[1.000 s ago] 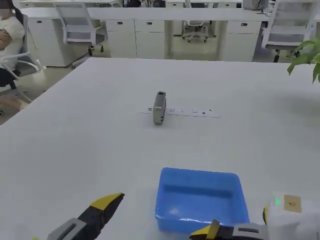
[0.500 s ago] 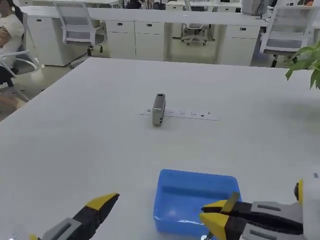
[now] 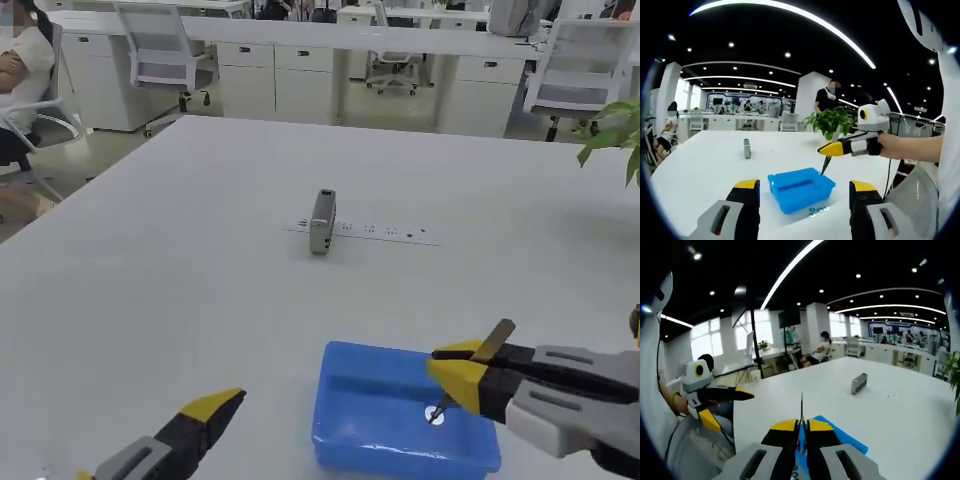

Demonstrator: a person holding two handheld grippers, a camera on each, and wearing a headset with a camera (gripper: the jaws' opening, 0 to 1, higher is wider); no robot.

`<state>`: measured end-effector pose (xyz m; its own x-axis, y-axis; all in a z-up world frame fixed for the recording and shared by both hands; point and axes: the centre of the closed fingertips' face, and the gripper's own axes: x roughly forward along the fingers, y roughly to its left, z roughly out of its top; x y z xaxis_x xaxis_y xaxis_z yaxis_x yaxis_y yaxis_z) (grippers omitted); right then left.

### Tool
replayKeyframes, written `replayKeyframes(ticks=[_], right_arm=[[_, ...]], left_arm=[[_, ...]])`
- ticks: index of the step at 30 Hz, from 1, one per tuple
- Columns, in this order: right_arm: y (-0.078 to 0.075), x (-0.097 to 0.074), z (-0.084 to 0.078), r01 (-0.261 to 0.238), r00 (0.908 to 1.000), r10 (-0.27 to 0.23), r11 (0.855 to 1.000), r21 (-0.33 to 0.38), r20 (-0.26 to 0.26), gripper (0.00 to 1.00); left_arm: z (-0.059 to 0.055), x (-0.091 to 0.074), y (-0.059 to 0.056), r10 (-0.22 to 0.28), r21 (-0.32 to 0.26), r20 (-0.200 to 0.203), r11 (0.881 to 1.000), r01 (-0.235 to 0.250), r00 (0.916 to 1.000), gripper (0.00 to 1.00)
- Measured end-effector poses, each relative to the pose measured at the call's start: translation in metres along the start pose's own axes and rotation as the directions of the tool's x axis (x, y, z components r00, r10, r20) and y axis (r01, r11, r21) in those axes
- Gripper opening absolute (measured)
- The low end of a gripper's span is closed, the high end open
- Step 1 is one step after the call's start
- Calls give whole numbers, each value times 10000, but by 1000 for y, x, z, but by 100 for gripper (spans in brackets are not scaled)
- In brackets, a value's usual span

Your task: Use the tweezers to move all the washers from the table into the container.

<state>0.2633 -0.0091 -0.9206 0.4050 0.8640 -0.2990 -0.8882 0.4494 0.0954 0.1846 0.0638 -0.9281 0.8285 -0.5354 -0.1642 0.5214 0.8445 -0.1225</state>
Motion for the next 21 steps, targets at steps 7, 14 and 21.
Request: replayKeyframes(ticks=[7,14,21], right_arm=[[-26,5,2,397,9989,-409,9981,465,246,2],[-49,4,-3,610,9974,-652,9908,1212,306,2],[-71,-4,1,699,9918,-932,9683,2398,871,2]], left_arm=[[-1,0,-1,-39,132,-57,9999,40,10000,73],[-3,0,-1,-37,196,-138,9998,39,9999,71],[-4,0,-1,30,408,-247,9992,-20,9997,70]])
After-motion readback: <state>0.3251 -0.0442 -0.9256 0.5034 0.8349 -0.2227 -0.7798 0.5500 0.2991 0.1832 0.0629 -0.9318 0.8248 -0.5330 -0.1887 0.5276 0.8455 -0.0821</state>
